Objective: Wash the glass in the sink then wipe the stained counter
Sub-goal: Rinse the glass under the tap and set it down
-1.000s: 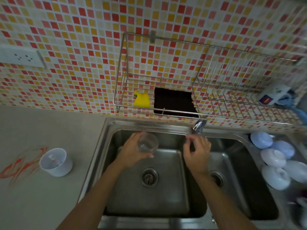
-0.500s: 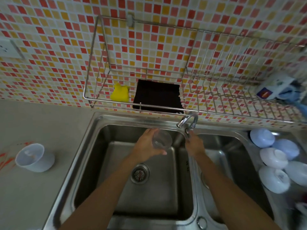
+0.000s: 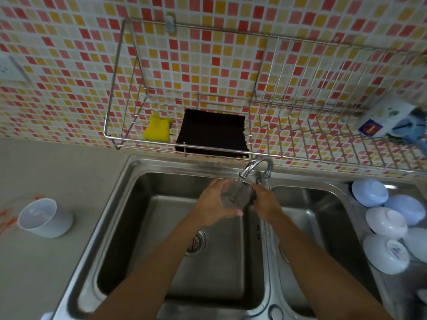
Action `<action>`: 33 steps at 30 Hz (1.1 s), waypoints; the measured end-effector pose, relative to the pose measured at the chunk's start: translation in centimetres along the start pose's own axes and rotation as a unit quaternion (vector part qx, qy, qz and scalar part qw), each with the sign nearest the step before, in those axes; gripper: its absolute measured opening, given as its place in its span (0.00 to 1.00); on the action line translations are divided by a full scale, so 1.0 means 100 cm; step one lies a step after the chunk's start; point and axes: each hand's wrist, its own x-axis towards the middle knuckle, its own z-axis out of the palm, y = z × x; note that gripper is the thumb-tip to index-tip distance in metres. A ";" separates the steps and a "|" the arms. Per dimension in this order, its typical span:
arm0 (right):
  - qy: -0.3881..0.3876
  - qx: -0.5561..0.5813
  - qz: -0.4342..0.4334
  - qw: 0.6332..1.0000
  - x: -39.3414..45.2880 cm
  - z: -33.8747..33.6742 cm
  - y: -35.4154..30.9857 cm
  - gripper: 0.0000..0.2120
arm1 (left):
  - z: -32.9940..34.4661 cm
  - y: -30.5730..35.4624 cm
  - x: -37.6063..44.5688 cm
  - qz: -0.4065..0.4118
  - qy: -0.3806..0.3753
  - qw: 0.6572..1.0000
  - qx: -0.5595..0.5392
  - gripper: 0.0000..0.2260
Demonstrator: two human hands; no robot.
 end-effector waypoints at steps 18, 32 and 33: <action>0.001 0.029 -0.010 1.000 0.001 0.007 0.009 0.28 | 0.015 -0.012 -0.004 -0.018 0.007 1.000 0.006 0.40; 0.032 -0.012 0.003 0.999 0.000 0.005 0.002 0.19 | 0.020 -0.009 0.005 0.017 0.005 1.000 0.023 0.39; 0.051 -0.014 0.008 0.999 0.001 0.004 0.000 0.16 | 0.018 -0.011 0.003 0.012 0.014 1.000 0.021 0.39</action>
